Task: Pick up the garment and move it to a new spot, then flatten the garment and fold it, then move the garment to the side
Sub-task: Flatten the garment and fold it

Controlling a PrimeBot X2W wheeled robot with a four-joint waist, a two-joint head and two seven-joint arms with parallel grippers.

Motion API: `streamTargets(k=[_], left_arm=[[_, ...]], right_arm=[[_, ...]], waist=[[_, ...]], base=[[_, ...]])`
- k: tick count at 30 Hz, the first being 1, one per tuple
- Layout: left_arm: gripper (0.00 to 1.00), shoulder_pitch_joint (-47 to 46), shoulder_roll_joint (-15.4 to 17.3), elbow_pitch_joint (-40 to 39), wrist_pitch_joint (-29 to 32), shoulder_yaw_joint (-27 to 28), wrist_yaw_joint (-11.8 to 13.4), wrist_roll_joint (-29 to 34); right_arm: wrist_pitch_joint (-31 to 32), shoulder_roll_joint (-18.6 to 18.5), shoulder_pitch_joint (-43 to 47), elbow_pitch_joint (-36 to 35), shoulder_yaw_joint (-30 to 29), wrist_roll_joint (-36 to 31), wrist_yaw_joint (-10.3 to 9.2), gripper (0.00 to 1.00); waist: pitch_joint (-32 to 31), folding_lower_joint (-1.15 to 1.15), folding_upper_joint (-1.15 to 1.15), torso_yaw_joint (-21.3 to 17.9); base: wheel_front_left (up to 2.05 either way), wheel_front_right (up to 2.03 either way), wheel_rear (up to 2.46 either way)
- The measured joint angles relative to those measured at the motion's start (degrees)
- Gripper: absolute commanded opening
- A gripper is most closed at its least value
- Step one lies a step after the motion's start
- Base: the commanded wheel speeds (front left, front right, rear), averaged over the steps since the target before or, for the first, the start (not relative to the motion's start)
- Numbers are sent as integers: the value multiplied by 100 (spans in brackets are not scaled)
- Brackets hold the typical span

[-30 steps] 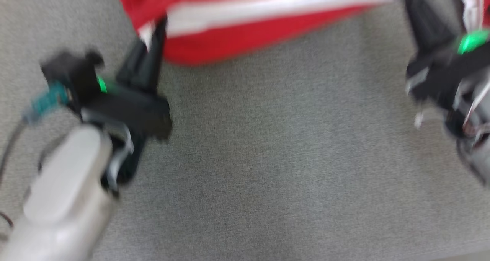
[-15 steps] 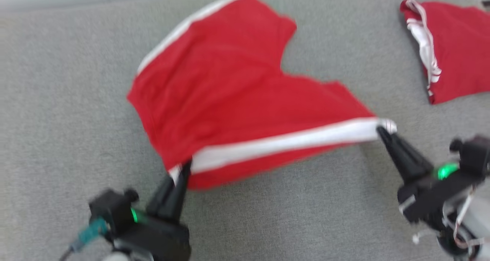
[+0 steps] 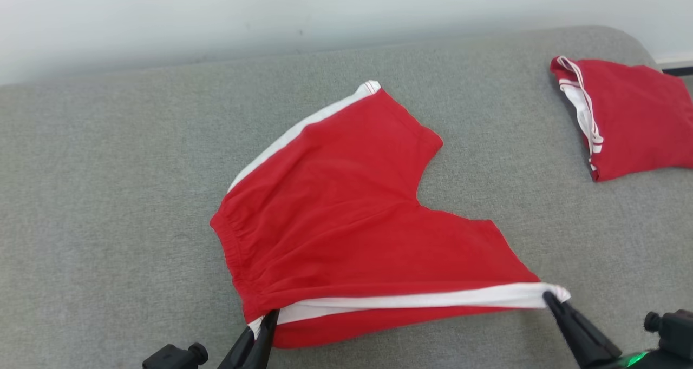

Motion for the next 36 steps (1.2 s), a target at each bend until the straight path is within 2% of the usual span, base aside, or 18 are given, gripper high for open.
streamTargets(k=[4, 8, 17, 22, 29, 36], left_arm=[[0, 11, -149, 4, 0, 115, -98, 67], [0, -45, -347, 92, -1, 189, -176, 185], [0, -755, -709, 408, -1, 223, -393, 412], [0, -1337, -923, 704, -1, 454, -461, 464], [0, -2278, -1260, 1352, -1, 697, -546, 369], [0, -3028, -1394, 1939, -1, 630, -578, 358]], right_arm=[[247, 258, 48, -213, -492, -238, 0, 0], [549, 490, -263, -227, -679, -475, 0, 0], [927, 610, -1612, 166, -657, -831, 0, 0], [1079, 649, -2688, 798, -489, -889, 0, 0], [1165, 727, -4260, 2050, -222, -928, 0, 0], [1043, 978, -5521, 3300, 119, -923, 0, 0]], waist=[[-59, 1, 1, 44], [-74, 1, 1, 83], [-21, 2, 2, 351], [154, 2, 2, 530], [564, 3, 2, 816], [1010, 3, 2, 1141]], base=[[0, 0, 0], [0, 0, 0], [0, 0, 0], [0, 0, 0], [0, 0, 0], [0, 0, 0]])
